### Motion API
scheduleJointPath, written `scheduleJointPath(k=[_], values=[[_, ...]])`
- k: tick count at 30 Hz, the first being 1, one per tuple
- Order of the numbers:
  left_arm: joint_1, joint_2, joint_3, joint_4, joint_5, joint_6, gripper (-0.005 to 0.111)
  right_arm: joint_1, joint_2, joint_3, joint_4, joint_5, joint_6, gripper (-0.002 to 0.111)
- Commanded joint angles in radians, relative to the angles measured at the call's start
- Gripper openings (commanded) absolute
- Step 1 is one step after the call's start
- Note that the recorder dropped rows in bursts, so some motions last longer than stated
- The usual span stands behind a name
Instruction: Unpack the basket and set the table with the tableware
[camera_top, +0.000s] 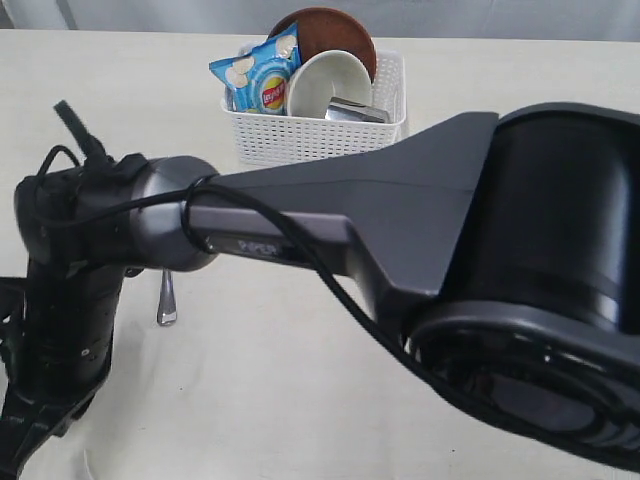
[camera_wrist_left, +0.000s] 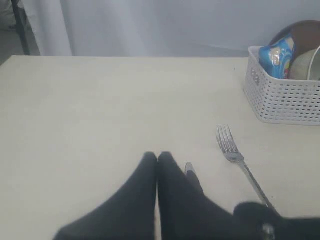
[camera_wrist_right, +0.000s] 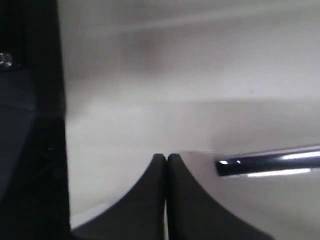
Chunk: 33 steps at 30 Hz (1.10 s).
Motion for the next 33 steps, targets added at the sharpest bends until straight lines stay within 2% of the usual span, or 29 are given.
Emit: scheduleJointPath(k=[1, 19, 23, 29, 33], values=[[0.003, -0.004, 0.002, 0.008, -0.01, 0.004, 0.0, 0.022, 0.009, 0.001, -0.002, 0.003, -0.019, 0.0], [0.003, -0.004, 0.002, 0.008, -0.01, 0.004, 0.0, -0.033, 0.041, 0.001, -0.08, -0.182, 0.007, 0.0], [0.003, -0.004, 0.002, 0.008, -0.01, 0.004, 0.0, -0.073, 0.041, 0.001, -0.078, -0.252, 0.015, 0.0], [0.003, -0.004, 0.002, 0.008, -0.01, 0.004, 0.0, -0.077, 0.043, 0.001, -0.074, -0.432, 0.005, 0.0], [0.003, -0.004, 0.002, 0.008, -0.01, 0.004, 0.0, -0.083, 0.065, -0.031, -0.078, -0.466, -0.005, 0.0]])
